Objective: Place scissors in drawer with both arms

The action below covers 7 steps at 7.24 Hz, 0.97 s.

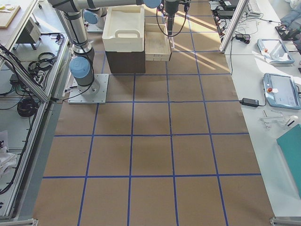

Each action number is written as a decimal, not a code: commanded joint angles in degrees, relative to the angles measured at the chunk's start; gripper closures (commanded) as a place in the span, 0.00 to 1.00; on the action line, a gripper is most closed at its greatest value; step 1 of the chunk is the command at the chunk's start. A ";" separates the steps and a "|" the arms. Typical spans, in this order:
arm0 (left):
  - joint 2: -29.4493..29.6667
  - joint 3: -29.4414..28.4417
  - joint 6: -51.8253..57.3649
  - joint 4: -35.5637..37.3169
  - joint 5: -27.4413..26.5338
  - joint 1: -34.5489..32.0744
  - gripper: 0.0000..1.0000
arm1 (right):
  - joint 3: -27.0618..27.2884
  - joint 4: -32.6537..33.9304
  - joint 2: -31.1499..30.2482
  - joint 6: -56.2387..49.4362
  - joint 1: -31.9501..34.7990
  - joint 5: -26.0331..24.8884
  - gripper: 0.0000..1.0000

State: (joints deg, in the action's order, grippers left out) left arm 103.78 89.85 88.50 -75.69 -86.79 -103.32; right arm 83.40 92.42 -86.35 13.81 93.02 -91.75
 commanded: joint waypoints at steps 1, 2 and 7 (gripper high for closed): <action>0.19 0.76 -2.27 -0.07 -0.04 -4.50 1.00 | 1.41 1.54 -1.10 0.34 0.06 0.44 0.00; 0.72 1.55 -4.19 -0.07 0.31 -6.08 1.00 | 1.41 1.54 -1.10 0.34 0.06 0.44 0.00; 1.42 2.87 -6.85 0.02 3.29 -8.65 1.00 | 1.50 1.54 -1.10 0.34 0.23 0.61 0.00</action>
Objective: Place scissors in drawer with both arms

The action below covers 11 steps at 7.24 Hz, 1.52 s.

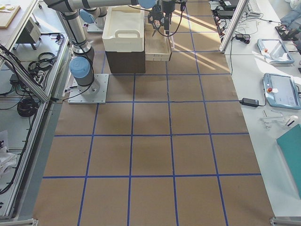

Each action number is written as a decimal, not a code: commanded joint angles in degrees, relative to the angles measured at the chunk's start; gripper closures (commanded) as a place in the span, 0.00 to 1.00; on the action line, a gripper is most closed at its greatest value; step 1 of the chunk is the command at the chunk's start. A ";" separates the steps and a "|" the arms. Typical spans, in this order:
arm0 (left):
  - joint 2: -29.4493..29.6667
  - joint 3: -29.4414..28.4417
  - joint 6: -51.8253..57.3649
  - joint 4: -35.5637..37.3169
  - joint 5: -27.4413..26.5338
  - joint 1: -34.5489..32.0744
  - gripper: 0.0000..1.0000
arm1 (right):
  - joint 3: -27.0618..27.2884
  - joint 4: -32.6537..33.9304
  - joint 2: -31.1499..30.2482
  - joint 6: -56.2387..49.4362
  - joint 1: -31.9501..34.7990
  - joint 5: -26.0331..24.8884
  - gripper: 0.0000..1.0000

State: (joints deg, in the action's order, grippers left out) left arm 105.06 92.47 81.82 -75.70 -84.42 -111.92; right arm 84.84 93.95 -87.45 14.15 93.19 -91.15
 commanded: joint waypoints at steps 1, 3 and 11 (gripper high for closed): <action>0.41 0.34 -0.09 0.03 0.92 -0.14 1.00 | -0.03 0.00 0.00 0.00 0.06 0.00 0.00; 0.94 0.34 0.09 0.47 0.92 -0.32 1.00 | -0.03 0.00 0.00 0.00 0.06 -0.08 0.00; 2.08 0.43 -2.10 1.00 3.11 -0.50 0.00 | 0.06 0.00 0.00 0.00 0.06 0.00 0.00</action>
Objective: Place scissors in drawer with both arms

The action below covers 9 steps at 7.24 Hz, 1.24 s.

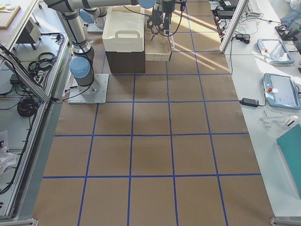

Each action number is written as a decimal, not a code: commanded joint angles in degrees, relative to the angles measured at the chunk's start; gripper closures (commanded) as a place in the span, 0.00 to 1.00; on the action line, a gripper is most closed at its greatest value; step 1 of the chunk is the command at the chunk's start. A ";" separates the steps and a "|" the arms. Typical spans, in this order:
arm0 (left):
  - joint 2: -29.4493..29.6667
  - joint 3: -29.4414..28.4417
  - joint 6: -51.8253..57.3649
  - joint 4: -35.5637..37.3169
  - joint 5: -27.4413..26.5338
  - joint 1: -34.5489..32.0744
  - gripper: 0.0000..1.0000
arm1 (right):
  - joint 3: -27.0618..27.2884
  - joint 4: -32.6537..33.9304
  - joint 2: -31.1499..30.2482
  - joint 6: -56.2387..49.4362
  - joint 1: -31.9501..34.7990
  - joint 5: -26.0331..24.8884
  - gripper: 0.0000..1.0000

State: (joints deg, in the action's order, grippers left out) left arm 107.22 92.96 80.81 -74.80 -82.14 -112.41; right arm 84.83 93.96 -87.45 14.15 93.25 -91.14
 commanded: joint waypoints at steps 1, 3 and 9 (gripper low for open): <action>-0.69 -0.32 -3.18 0.00 0.58 0.00 0.00 | -0.01 0.00 0.00 0.00 0.00 0.00 0.00; -3.24 -2.94 -11.78 -0.53 0.75 0.52 0.00 | 0.07 0.00 0.00 0.09 0.00 0.00 0.00; -9.39 -7.00 -52.42 -0.44 -2.30 14.40 0.00 | 0.07 0.00 0.00 0.09 0.00 0.00 0.00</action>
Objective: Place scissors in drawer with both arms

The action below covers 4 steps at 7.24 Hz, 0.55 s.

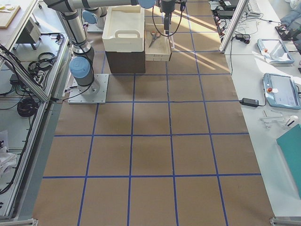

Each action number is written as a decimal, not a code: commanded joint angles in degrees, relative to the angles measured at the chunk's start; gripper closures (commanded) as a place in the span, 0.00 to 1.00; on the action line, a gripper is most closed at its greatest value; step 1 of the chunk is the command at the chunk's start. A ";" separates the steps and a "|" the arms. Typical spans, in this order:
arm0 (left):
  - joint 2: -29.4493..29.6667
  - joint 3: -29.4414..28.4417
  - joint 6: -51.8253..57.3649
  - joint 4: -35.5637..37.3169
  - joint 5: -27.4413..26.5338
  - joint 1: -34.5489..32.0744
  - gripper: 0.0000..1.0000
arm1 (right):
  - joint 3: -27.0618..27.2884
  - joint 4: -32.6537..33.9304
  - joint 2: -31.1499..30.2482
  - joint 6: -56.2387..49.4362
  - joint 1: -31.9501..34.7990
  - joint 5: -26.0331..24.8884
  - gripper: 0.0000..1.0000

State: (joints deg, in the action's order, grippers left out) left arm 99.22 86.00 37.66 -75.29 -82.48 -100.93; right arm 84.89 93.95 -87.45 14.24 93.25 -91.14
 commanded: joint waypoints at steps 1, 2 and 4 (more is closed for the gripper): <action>-2.35 0.74 -19.45 -0.21 -5.90 3.28 0.00 | 0.01 0.00 0.00 0.00 0.00 0.00 0.00; -2.36 1.44 -23.04 -0.38 -9.42 5.11 0.00 | 0.01 0.00 0.00 0.00 0.00 0.00 0.00; -3.50 1.97 -24.56 -1.43 -9.53 11.08 0.00 | 0.01 0.00 0.00 0.00 0.00 0.00 0.00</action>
State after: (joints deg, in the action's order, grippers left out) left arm 96.44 87.66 14.78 -75.90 -91.04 -93.05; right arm 84.90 93.96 -87.45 14.24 93.25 -91.14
